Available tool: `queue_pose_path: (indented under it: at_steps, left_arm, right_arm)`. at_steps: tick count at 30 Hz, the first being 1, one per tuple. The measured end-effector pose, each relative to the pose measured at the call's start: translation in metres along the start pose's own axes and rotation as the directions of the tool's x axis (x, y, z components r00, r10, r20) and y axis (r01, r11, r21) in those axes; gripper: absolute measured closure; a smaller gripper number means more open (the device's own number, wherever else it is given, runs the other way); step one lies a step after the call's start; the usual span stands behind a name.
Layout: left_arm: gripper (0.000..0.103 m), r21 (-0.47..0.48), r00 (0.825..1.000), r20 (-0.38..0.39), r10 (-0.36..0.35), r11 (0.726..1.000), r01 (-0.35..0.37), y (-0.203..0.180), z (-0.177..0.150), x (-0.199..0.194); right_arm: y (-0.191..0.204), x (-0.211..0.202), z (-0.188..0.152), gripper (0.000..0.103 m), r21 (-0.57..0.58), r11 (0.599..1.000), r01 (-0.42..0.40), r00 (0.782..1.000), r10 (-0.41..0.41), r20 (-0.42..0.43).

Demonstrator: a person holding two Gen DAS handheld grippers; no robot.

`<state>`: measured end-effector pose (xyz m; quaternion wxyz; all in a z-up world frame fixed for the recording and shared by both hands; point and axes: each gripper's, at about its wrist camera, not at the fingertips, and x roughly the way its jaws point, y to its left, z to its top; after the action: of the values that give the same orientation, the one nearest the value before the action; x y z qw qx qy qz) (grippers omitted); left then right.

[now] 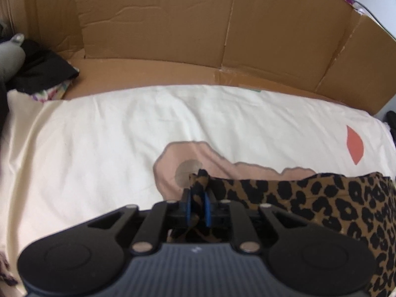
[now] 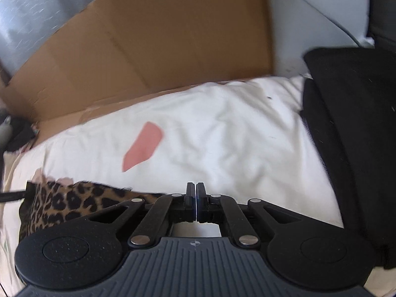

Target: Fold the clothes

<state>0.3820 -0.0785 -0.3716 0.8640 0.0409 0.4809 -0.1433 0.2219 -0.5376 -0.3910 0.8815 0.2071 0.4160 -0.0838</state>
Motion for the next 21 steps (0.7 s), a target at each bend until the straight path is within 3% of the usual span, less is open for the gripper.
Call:
queue_pose_path:
  at_steps: [1,10,16,18,21]
  left_arm:
    - [0.081,0.004,1.0,0.006,0.011,1.0,-0.011,0.0,0.001,-0.002]
    - [0.081,0.014,0.997,0.074,0.007,1.0,-0.008,-0.02,0.002,-0.045]
    - [0.081,0.065,0.992,0.072,-0.104,0.993,0.099,-0.061,-0.011,-0.066]
    - [0.081,0.072,0.988,0.068,-0.14,0.988,0.135,-0.073,-0.019,-0.072]
    - [0.081,0.098,0.982,0.062,-0.176,0.981,0.169,-0.089,-0.031,-0.078]
  right_arm:
    - [-0.001,-0.003,-0.001,0.103,0.004,1.0,-0.002,1.0,0.002,0.007]
    - [0.017,-0.031,-0.006,0.101,-0.03,0.997,-0.067,0.996,0.069,0.056]
    - [0.05,-0.043,-0.018,0.098,-0.088,0.989,-0.122,0.99,0.127,0.056]
    - [0.062,-0.047,-0.023,0.088,-0.105,0.985,-0.138,0.988,0.144,0.054]
    - [0.077,-0.049,-0.032,0.085,-0.142,0.981,-0.134,0.989,0.141,0.039]
